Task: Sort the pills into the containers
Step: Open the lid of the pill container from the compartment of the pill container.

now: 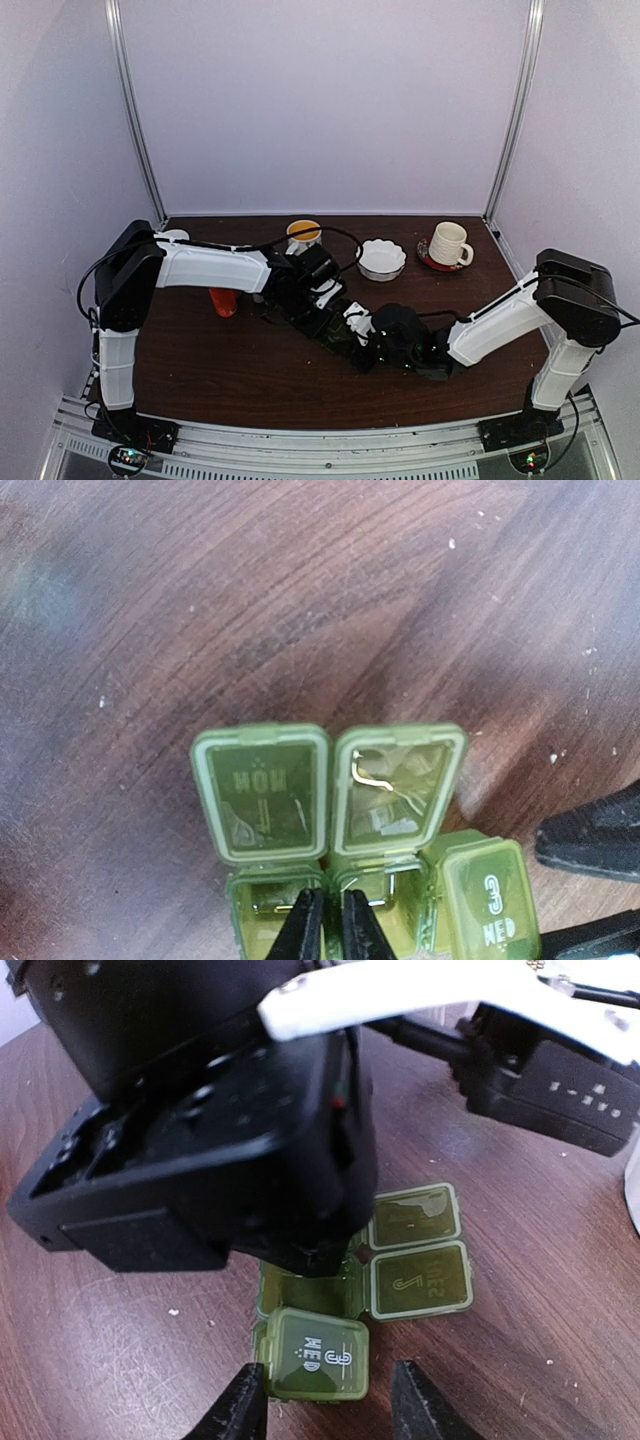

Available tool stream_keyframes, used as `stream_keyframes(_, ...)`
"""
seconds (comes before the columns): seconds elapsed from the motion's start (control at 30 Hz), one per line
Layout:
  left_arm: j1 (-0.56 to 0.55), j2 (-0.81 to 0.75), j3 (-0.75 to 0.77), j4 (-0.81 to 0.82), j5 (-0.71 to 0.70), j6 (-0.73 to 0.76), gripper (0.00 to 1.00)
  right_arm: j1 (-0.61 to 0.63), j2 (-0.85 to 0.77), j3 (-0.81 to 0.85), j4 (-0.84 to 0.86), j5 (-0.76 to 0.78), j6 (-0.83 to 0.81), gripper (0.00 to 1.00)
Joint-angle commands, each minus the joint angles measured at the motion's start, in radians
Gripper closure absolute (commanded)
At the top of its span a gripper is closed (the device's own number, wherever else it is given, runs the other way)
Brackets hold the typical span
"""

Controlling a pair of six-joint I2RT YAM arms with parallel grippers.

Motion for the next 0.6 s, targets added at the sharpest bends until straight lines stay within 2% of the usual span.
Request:
stream_keyframes(0.0,0.000,0.014,0.007,-0.009,0.005,0.021,0.90,-0.001,-0.030,0.013,0.011,0.087,0.042,0.59)
stream_keyframes(0.3,-0.001,0.014,0.003,-0.011,0.011,0.025,0.90,-0.056,-0.041,-0.005,0.040,0.043,0.113,0.68)
stream_keyframes(0.57,-0.001,0.015,0.002,-0.010,0.013,0.025,0.90,-0.097,0.023,0.001,0.034,-0.018,0.166,0.64)
